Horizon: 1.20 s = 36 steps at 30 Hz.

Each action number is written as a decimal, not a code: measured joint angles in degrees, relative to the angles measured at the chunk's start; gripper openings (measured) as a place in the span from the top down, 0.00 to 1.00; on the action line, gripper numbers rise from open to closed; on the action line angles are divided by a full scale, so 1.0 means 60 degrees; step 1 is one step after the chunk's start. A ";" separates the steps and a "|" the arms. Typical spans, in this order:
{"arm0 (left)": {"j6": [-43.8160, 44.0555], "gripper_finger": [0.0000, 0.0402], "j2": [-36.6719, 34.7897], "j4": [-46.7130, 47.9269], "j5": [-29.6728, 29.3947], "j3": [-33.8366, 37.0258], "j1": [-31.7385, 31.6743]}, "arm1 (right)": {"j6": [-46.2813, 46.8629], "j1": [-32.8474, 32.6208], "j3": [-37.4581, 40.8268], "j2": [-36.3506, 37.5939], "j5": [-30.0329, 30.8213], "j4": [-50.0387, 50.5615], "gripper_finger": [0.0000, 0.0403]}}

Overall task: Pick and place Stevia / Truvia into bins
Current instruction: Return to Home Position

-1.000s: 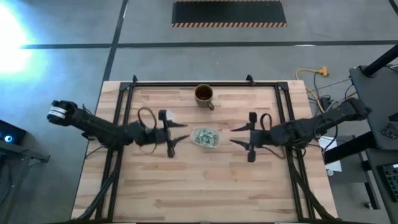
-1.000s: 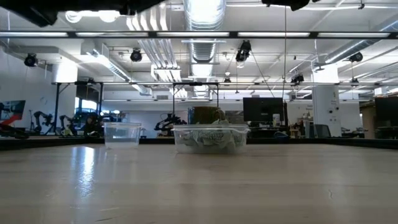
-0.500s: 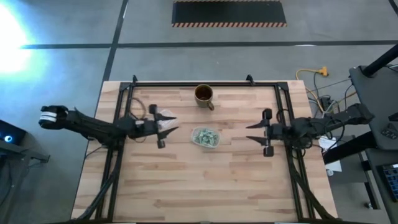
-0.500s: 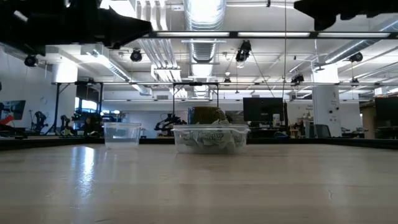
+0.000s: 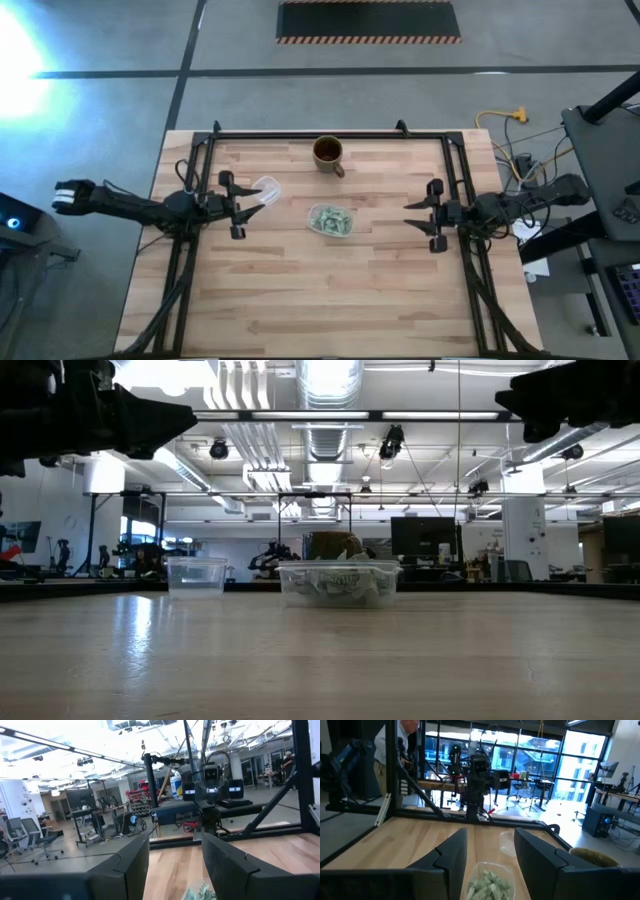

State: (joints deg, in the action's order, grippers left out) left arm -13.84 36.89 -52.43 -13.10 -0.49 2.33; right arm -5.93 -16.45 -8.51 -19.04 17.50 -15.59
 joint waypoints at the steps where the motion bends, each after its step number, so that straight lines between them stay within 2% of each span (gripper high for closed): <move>1: 0.0005 0.59 -0.0083 0.0107 -0.0001 0.0000 0.0000 | 0.0016 0.0000 0.0098 0.0138 0.0000 0.0017 0.62; 10: 0.0017 0.59 -0.1228 0.1263 -0.0044 0.0007 0.0000 | 0.0168 0.0000 0.0955 0.1593 0.0000 0.0065 0.63; 19: 0.0500 0.59 -0.3152 0.4034 -0.0126 0.0015 -0.0015 | 0.0268 -0.0004 0.1144 0.3169 -0.0165 0.1635 0.63; 30: 0.0574 0.59 -0.5933 0.6688 -0.0168 0.0025 -0.0015 | 0.0197 -0.0004 0.1060 0.3176 -0.0175 0.2309 0.64; 36: 0.0758 0.59 -0.5682 0.7505 -0.0201 -0.0225 -0.0015 | 0.0285 0.0000 0.0869 0.3176 -0.0507 0.2442 0.63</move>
State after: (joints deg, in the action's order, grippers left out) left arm -9.29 2.79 -7.40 -14.31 -1.84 2.24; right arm -4.23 -16.45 -3.30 0.01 14.46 -0.94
